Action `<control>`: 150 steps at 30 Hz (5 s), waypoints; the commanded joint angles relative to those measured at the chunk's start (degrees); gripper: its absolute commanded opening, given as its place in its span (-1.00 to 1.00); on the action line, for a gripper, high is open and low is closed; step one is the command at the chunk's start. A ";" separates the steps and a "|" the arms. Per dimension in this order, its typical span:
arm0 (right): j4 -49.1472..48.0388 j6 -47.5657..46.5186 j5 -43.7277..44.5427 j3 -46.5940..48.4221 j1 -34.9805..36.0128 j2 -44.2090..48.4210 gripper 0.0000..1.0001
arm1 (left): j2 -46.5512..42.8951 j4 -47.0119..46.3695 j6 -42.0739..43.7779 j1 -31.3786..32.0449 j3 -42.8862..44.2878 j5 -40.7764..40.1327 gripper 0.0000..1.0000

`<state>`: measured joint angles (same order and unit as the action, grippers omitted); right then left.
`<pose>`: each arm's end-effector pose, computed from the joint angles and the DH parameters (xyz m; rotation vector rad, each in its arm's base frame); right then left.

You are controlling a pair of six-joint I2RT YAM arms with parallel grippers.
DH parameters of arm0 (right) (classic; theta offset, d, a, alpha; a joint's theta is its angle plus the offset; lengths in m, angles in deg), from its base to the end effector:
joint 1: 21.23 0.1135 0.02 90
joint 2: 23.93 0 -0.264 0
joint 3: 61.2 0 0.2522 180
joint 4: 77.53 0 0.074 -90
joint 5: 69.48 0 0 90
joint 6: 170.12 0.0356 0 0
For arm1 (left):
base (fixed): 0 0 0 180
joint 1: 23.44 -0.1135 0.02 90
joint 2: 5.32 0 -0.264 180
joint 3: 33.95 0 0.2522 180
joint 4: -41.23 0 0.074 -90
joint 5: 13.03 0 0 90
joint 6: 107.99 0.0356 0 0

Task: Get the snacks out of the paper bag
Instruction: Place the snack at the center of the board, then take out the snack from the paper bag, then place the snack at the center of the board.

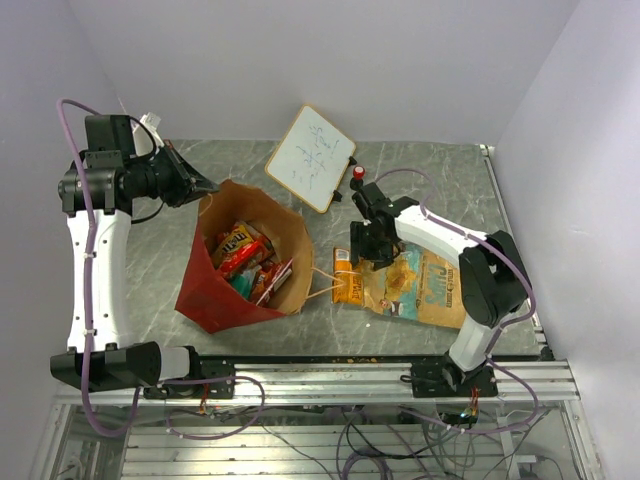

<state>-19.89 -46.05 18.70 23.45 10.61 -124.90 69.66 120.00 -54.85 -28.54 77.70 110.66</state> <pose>0.2904 0.1817 0.1965 0.0502 2.9120 0.2620 0.2316 0.0008 0.4496 -0.5394 2.2783 -0.9578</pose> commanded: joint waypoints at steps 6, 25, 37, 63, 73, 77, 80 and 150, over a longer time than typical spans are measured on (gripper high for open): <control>-0.59 1.64 7.29 -0.62 0.14 -1.71 0.02 | -2.51 -0.58 0.40 -0.03 1.08 0.48 -0.86; 0.63 1.03 -14.11 7.26 1.03 8.03 -0.08 | -4.60 -9.19 -0.28 0.02 -6.37 9.42 -0.86; -6.57 -16.11 -20.58 13.49 2.95 19.47 0.36 | -14.06 -13.24 -4.57 0.25 -16.05 12.96 -0.86; -7.29 -91.71 -29.56 9.74 26.92 12.79 0.38 | -10.23 -8.23 -1.04 0.27 -12.27 12.62 -0.86; -1.32 -101.17 -30.41 15.60 28.33 2.34 0.25 | -9.73 -7.16 -0.12 0.21 -12.04 12.06 -0.86; -0.62 -103.52 -29.76 16.95 28.86 -0.13 0.24 | -8.98 -5.18 1.89 0.22 -10.52 11.20 -0.86; -0.18 -104.64 -29.25 17.21 29.45 -1.71 0.15 | -9.25 -5.84 1.44 0.27 -11.47 11.81 -0.86; 2.06 -23.00 81.13 3.55 28.52 46.49 -1.00 | -7.06 -0.55 3.10 0.23 -8.20 6.52 -0.86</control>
<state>-31.78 -85.16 95.99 28.94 41.27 -78.28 63.06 120.90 -51.00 -28.47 69.98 116.04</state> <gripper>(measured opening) 0.007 0.072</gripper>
